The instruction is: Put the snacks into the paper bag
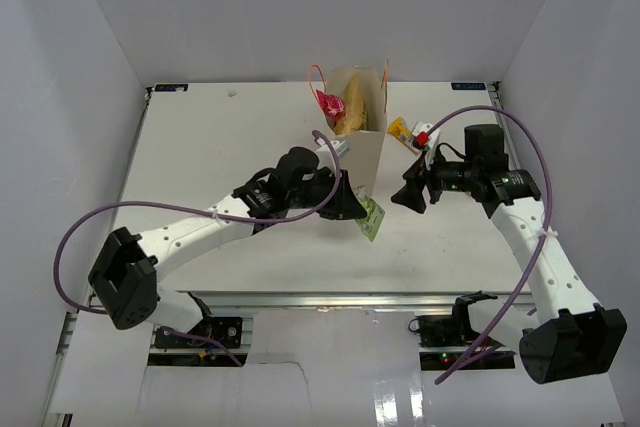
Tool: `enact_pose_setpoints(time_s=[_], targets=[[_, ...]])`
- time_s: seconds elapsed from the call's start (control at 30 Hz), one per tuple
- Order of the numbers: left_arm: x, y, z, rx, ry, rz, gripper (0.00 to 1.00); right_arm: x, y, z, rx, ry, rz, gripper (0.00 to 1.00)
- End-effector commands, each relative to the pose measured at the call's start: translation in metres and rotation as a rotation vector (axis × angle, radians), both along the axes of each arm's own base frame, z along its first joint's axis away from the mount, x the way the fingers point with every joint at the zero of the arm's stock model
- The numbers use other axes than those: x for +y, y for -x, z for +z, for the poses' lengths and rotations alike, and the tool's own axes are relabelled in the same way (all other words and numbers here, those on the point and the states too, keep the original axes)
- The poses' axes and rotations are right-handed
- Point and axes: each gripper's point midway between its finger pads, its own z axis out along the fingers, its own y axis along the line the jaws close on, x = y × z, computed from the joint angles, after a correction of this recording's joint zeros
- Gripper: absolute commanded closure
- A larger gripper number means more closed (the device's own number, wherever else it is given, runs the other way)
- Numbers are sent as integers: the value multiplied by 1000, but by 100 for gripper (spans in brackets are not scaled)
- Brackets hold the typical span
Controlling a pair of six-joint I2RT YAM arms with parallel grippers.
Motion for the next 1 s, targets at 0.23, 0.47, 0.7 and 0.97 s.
enact_pose_setpoints(time_s=[0.23, 0.47, 0.7, 0.97], targets=[[30, -61, 136, -432, -96, 179, 99, -46, -25, 42, -234, 90, -154, 25], [35, -152, 185, -491, -168, 318, 98, -68, -36, 43, -246, 137, -261, 25], [24, -214, 183, -506, -206, 365, 98, -82, -44, 45, -236, 149, -361, 25], [5, -246, 141, -468, -227, 373, 78, -95, -56, 39, -221, 155, -453, 25]])
